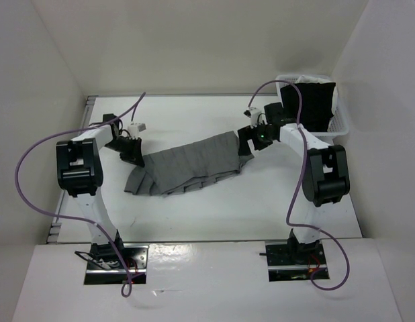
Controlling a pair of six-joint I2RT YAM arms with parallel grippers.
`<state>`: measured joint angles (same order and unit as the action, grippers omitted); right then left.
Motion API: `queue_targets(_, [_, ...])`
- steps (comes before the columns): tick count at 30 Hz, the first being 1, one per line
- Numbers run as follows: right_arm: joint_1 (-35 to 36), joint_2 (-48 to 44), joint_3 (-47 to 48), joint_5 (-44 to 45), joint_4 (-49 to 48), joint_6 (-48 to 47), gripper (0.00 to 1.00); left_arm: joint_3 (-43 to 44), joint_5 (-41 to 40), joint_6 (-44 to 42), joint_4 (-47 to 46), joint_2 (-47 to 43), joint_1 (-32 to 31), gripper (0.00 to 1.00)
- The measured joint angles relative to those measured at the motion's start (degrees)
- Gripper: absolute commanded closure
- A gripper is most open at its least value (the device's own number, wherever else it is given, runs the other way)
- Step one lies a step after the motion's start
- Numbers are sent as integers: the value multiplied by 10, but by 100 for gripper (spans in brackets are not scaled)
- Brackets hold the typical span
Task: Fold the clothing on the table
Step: Fold the skirt
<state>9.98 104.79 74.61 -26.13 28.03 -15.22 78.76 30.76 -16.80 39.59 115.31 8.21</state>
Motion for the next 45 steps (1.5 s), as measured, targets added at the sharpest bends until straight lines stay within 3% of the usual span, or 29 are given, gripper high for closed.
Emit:
queue_targets(8, [-40, 28, 1, 0, -1, 0, 2, -4, 0, 0, 3, -17, 2, 83])
queue_targets(33, [-38, 90, 30, -75, 16, -5, 2, -16, 1, 0, 8, -26, 2, 83])
queue_targets(45, [-1, 90, 31, -73, 19, -2, 2, -17, 12, -5, 8, -2, 3, 86])
